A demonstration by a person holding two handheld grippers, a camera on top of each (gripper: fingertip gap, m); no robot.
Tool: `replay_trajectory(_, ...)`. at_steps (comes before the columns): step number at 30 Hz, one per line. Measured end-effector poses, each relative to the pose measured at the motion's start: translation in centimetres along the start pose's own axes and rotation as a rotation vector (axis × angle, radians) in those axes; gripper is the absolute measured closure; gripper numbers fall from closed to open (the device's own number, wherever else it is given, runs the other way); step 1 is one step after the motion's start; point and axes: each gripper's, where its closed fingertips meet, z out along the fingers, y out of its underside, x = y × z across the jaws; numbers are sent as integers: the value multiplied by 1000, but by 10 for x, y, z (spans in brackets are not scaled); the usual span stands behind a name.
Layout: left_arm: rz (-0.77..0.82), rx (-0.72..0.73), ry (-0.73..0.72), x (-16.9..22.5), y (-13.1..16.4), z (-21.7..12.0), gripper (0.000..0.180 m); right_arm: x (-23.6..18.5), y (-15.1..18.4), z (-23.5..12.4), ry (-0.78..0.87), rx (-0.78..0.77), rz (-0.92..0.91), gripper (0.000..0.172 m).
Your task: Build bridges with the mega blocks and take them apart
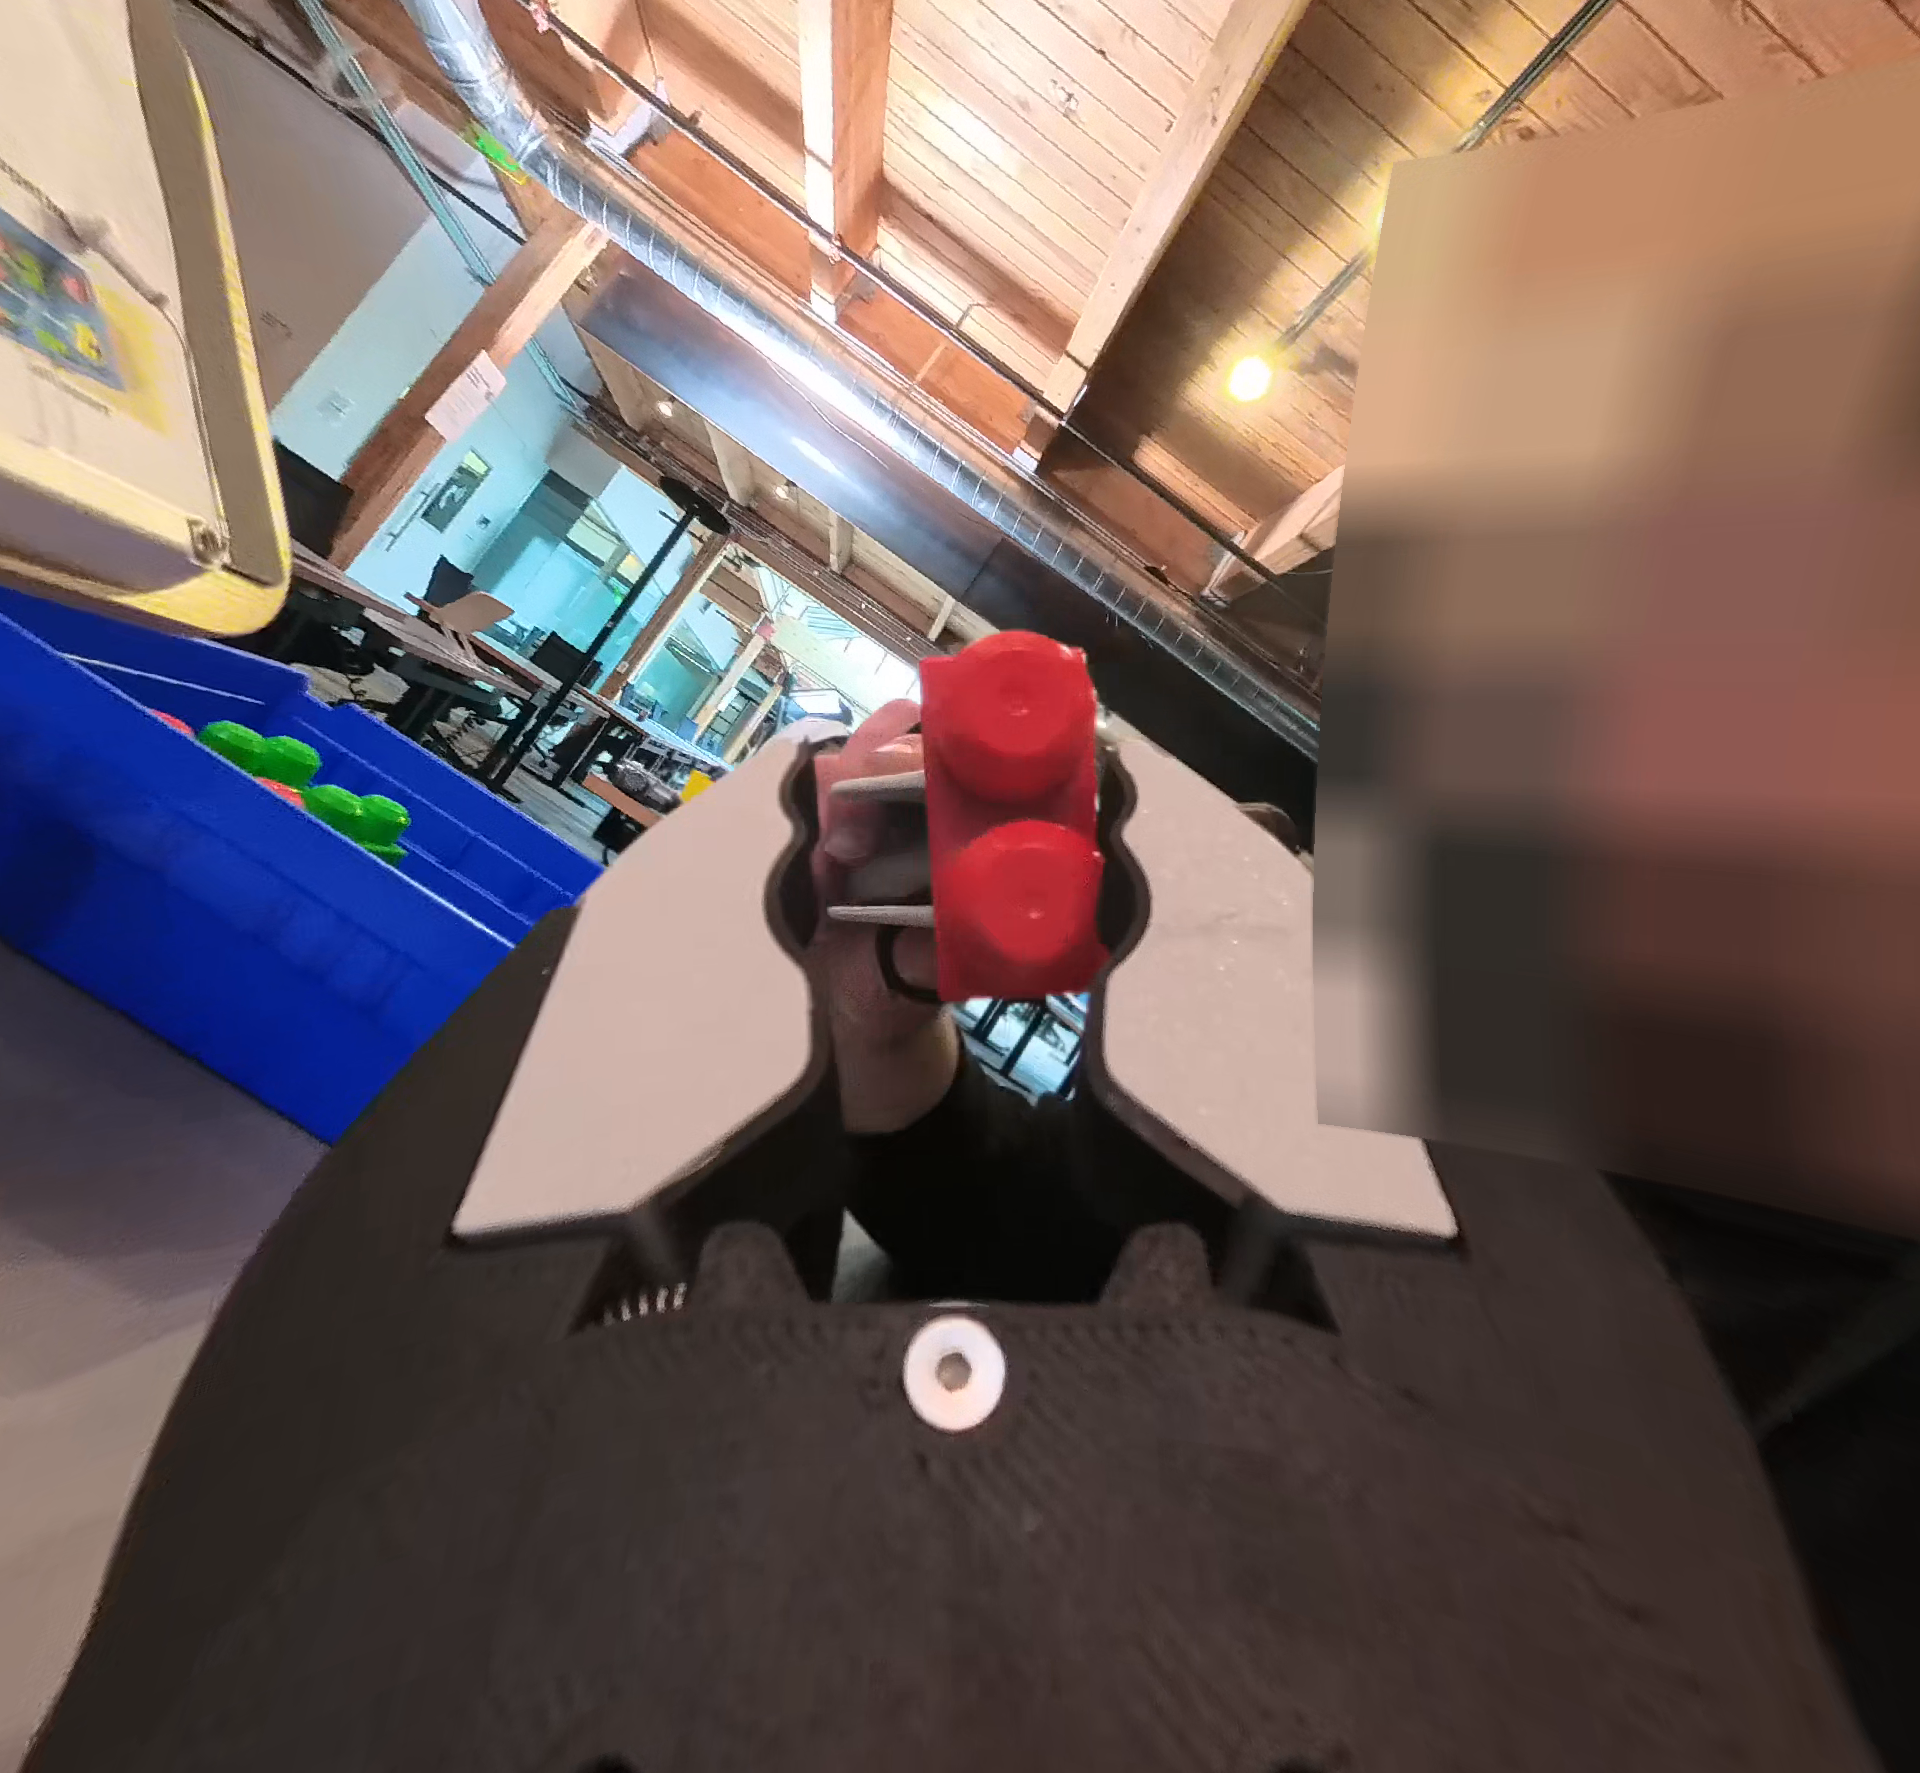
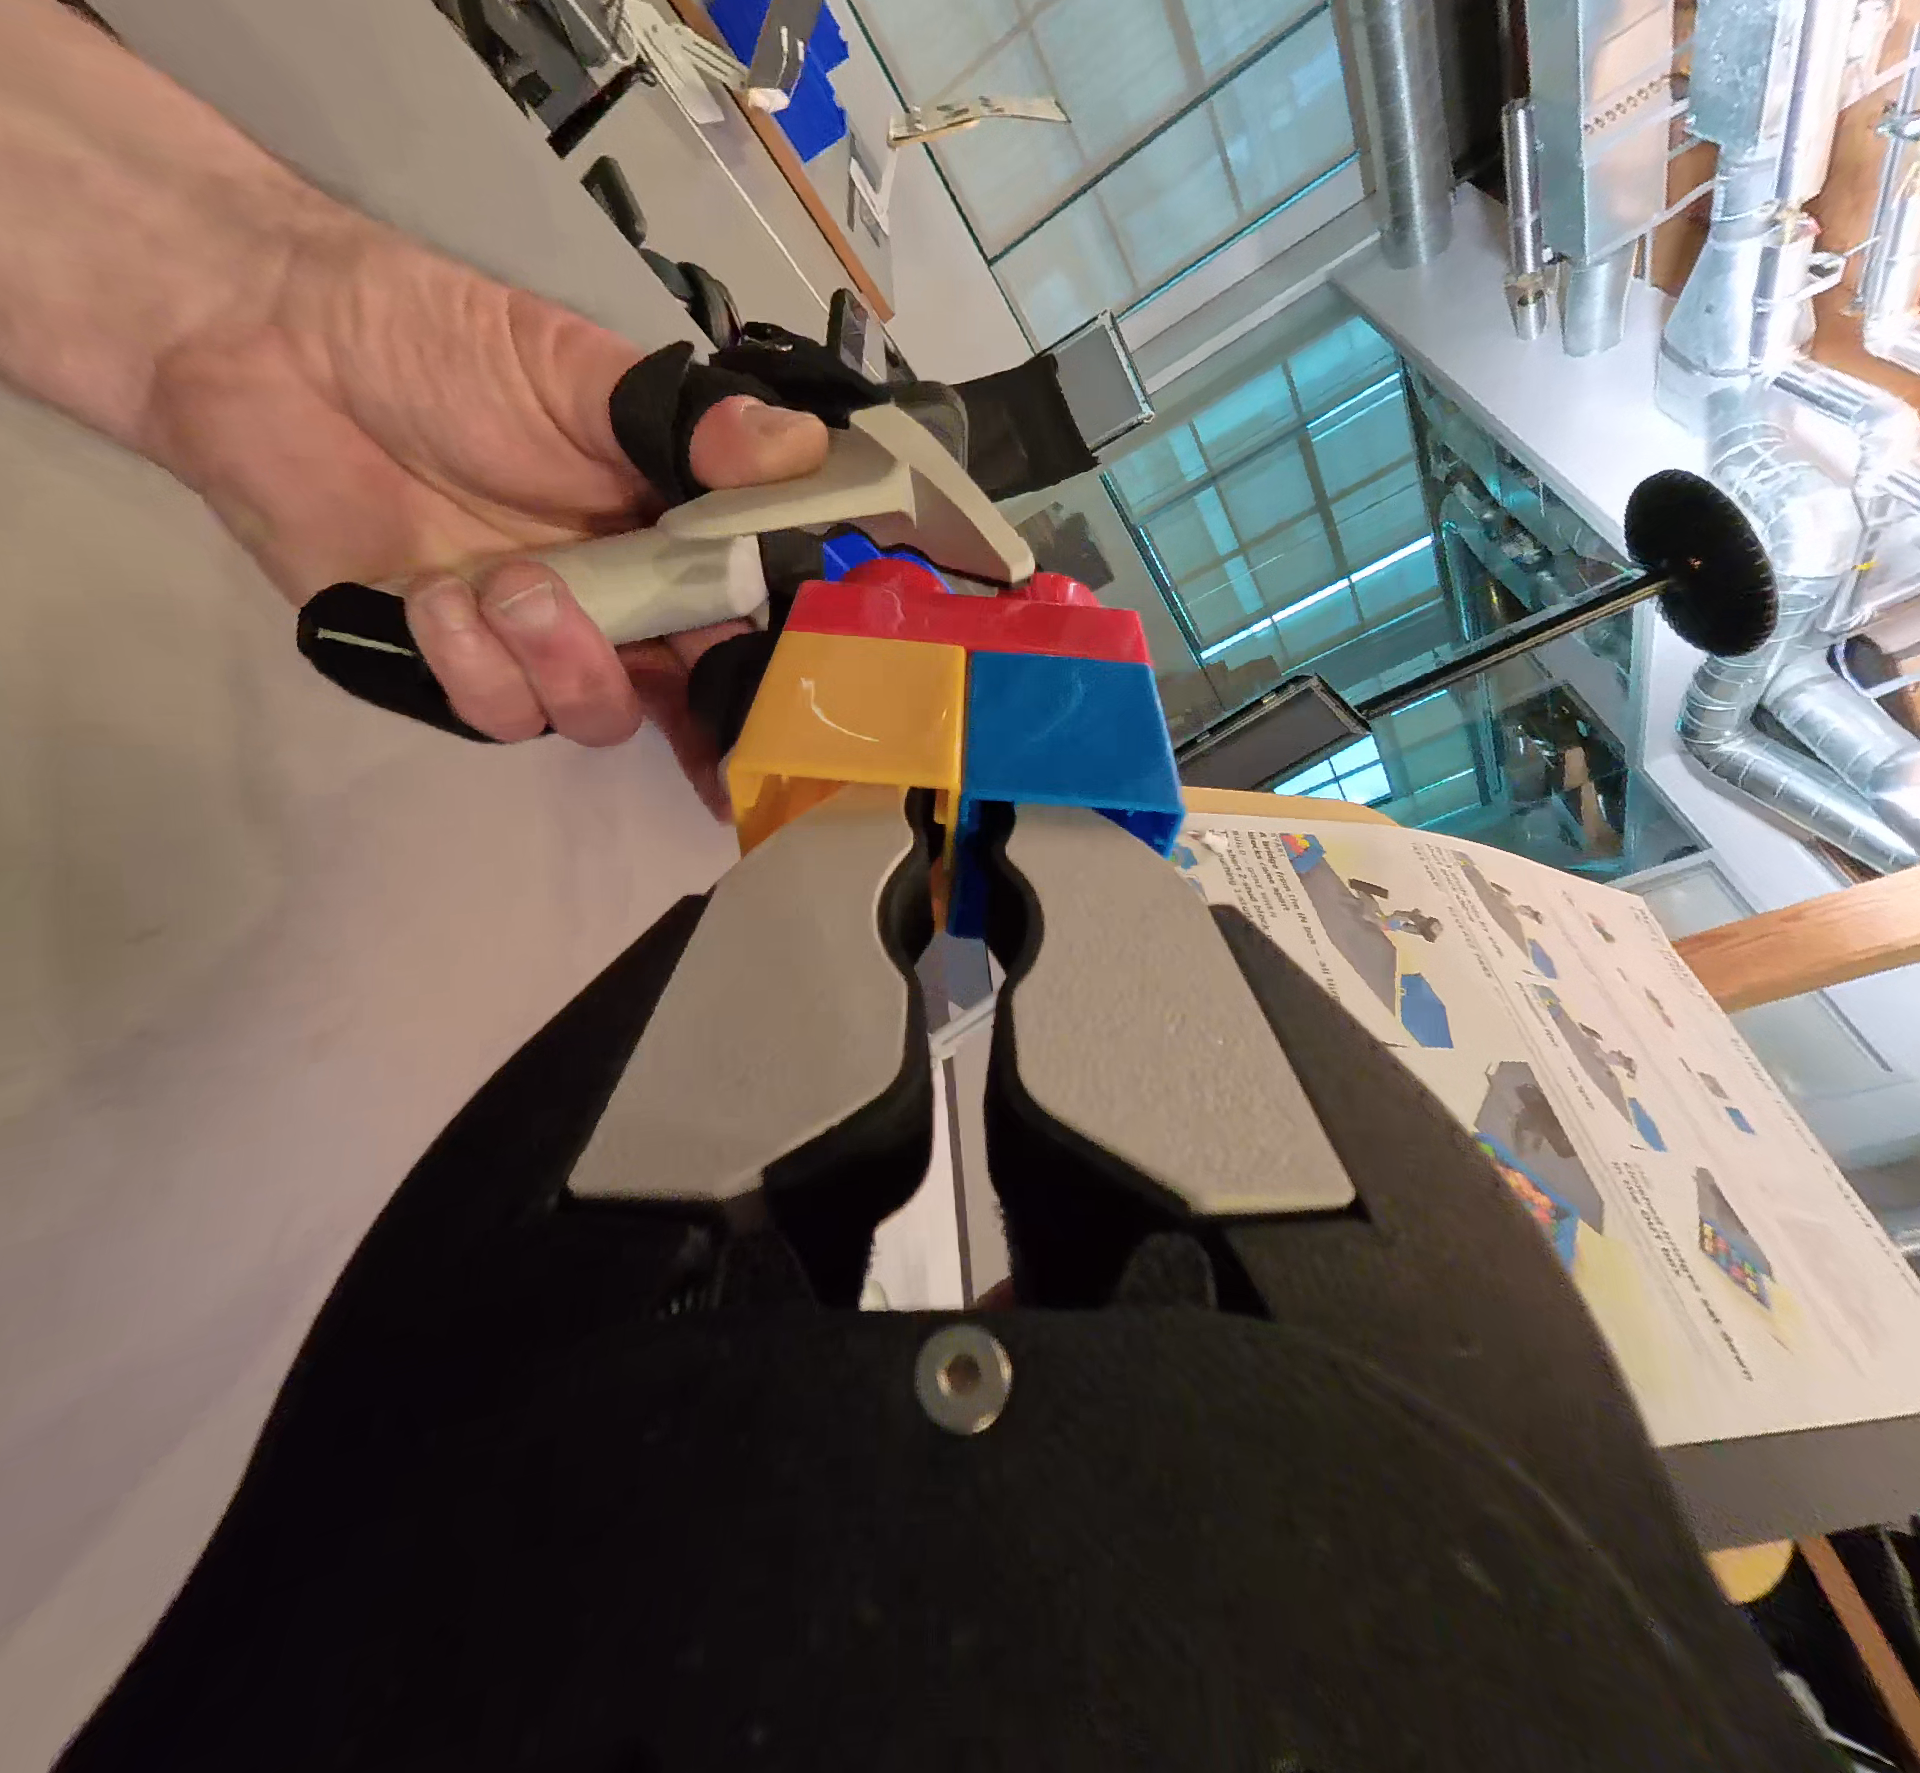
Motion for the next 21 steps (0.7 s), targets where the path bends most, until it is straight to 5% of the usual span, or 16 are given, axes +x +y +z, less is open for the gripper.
replay_trajectory(5,4,-201,55,11,30,13,135,-4,4,2,-17,-14,-11,167)
replay_trajectory(19,4,-170,15,3,33,12,143,-5,7,5,-15,-19,2,166)
replay_trajectory(21,-5,-141,30,3,28,9,143,-1,6,6,27,-21,-19,152)
